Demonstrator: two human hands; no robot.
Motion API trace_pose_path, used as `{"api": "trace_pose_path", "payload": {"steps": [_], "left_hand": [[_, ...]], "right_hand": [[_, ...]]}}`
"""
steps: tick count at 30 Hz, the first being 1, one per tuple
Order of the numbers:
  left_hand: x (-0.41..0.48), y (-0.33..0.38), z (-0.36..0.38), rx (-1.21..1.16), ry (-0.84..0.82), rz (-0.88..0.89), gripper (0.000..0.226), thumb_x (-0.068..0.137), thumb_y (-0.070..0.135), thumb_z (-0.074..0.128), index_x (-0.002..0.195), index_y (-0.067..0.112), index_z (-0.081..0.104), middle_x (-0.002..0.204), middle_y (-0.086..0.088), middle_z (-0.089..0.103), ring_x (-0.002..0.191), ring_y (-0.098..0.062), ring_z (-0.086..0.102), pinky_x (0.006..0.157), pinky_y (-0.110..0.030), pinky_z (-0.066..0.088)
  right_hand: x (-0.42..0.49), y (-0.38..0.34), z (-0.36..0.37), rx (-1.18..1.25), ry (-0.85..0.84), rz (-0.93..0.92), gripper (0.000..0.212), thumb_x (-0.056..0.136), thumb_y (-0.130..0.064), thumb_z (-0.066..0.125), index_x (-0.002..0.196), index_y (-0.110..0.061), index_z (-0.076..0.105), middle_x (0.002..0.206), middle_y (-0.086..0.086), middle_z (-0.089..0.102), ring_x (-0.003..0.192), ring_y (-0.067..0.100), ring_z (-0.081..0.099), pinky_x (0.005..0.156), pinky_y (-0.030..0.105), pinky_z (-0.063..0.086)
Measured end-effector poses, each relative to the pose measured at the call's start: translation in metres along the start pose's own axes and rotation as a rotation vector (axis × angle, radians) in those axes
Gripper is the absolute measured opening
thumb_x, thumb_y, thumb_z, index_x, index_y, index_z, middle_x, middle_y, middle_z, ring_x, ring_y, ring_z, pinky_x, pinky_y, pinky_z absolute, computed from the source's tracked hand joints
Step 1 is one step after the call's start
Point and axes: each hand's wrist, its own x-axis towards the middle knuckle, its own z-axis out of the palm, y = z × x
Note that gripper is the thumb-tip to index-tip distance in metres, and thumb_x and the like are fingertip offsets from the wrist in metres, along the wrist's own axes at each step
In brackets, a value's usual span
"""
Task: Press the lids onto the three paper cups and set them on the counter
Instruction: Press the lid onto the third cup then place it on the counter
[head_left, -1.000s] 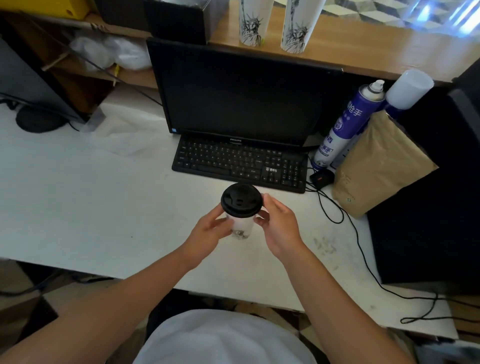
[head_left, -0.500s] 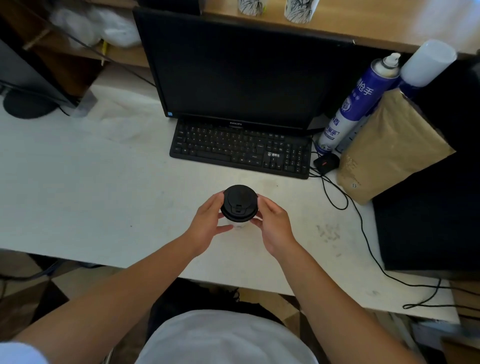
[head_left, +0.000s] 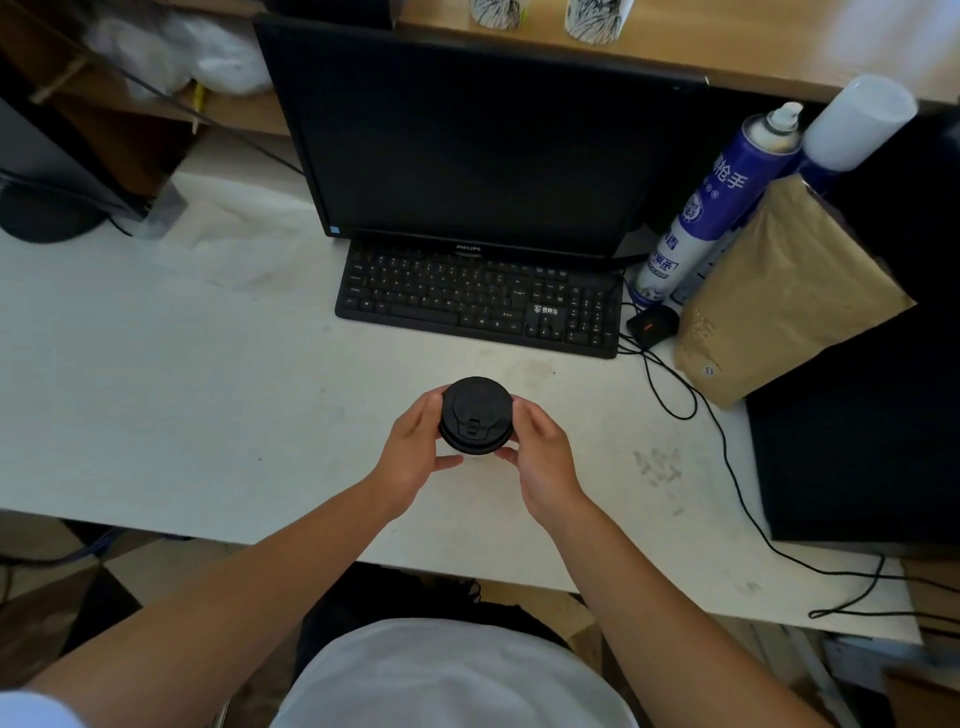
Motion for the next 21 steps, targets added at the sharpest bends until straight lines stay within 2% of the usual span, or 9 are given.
{"api": "trace_pose_path", "payload": {"steps": [4,8,10,12,14,15,17,19,21], "left_hand": [[0.007,-0.008,-0.008,0.177,-0.005,0.103,0.038,0.109,0.038,0.027,0.131,0.020,0.052,0.128,0.000,0.059,0.121,-0.021,0.059,0.085,-0.042,0.062],[0.012,-0.008,-0.010,0.318,-0.029,0.205,0.036,0.109,0.030,0.024,0.136,0.015,0.043,0.129,-0.002,0.054,0.118,-0.019,0.058,0.094,-0.044,0.058],[0.014,-0.008,-0.012,0.383,-0.038,0.253,0.039,0.109,0.029,0.023,0.142,0.013,0.037,0.131,-0.002,0.052,0.116,-0.015,0.058,0.100,-0.036,0.053],[0.015,-0.008,-0.012,0.454,-0.041,0.315,0.041,0.109,0.025,0.024,0.146,0.012,0.034,0.137,-0.002,0.050,0.120,-0.014,0.055,0.105,-0.023,0.045],[0.015,-0.006,-0.012,0.485,-0.048,0.358,0.041,0.108,0.017,0.026,0.148,0.012,0.034,0.141,0.001,0.048,0.123,-0.006,0.051,0.103,-0.008,0.038],[0.015,-0.004,-0.011,0.482,-0.054,0.374,0.040,0.108,0.015,0.027,0.147,0.013,0.036,0.139,0.005,0.049,0.122,0.001,0.051,0.102,-0.005,0.036],[0.013,-0.004,-0.011,0.454,-0.060,0.396,0.039,0.105,0.014,0.030,0.141,0.017,0.045,0.130,0.015,0.055,0.119,0.007,0.052,0.101,-0.010,0.040],[0.012,-0.005,-0.011,0.393,-0.031,0.373,0.037,0.106,0.016,0.031,0.136,0.023,0.051,0.126,0.018,0.058,0.119,0.000,0.055,0.100,-0.023,0.048],[0.010,-0.004,-0.009,0.313,0.032,0.287,0.034,0.108,0.015,0.031,0.131,0.027,0.053,0.124,0.015,0.059,0.117,-0.010,0.058,0.092,-0.036,0.057]], "right_hand": [[0.003,0.000,0.001,-0.070,-0.008,-0.038,0.030,0.108,-0.024,0.039,0.116,-0.017,0.067,0.117,0.002,0.070,0.112,0.022,0.064,0.093,0.046,0.059],[0.005,-0.001,0.003,-0.180,0.008,-0.101,0.028,0.109,-0.023,0.035,0.115,-0.020,0.062,0.109,-0.006,0.066,0.101,0.010,0.062,0.093,0.047,0.058],[0.004,0.001,0.006,-0.214,0.032,-0.128,0.026,0.109,-0.024,0.034,0.114,-0.023,0.060,0.109,-0.005,0.065,0.100,0.009,0.062,0.091,0.044,0.058],[0.001,0.003,0.010,-0.234,0.052,-0.156,0.027,0.109,-0.025,0.032,0.116,-0.023,0.058,0.113,0.000,0.065,0.104,0.016,0.063,0.090,0.045,0.058],[-0.001,0.003,0.012,-0.257,0.065,-0.170,0.029,0.110,-0.026,0.030,0.118,-0.021,0.057,0.116,0.002,0.064,0.106,0.021,0.063,0.085,0.045,0.060],[-0.002,0.001,0.012,-0.241,0.065,-0.155,0.029,0.110,-0.026,0.029,0.118,-0.020,0.056,0.116,0.003,0.063,0.104,0.020,0.063,0.080,0.042,0.062],[-0.003,-0.002,0.010,-0.157,0.059,-0.100,0.028,0.110,-0.024,0.031,0.117,-0.017,0.057,0.115,0.002,0.061,0.101,0.018,0.063,0.074,0.042,0.064],[-0.004,-0.003,0.007,-0.052,0.063,-0.040,0.025,0.109,-0.022,0.035,0.117,-0.015,0.057,0.117,0.003,0.061,0.106,0.019,0.062,0.078,0.047,0.064],[-0.004,0.000,0.004,0.039,0.088,0.002,0.021,0.108,-0.019,0.040,0.116,-0.012,0.058,0.123,0.007,0.061,0.114,0.024,0.061,0.084,0.046,0.063]]}}
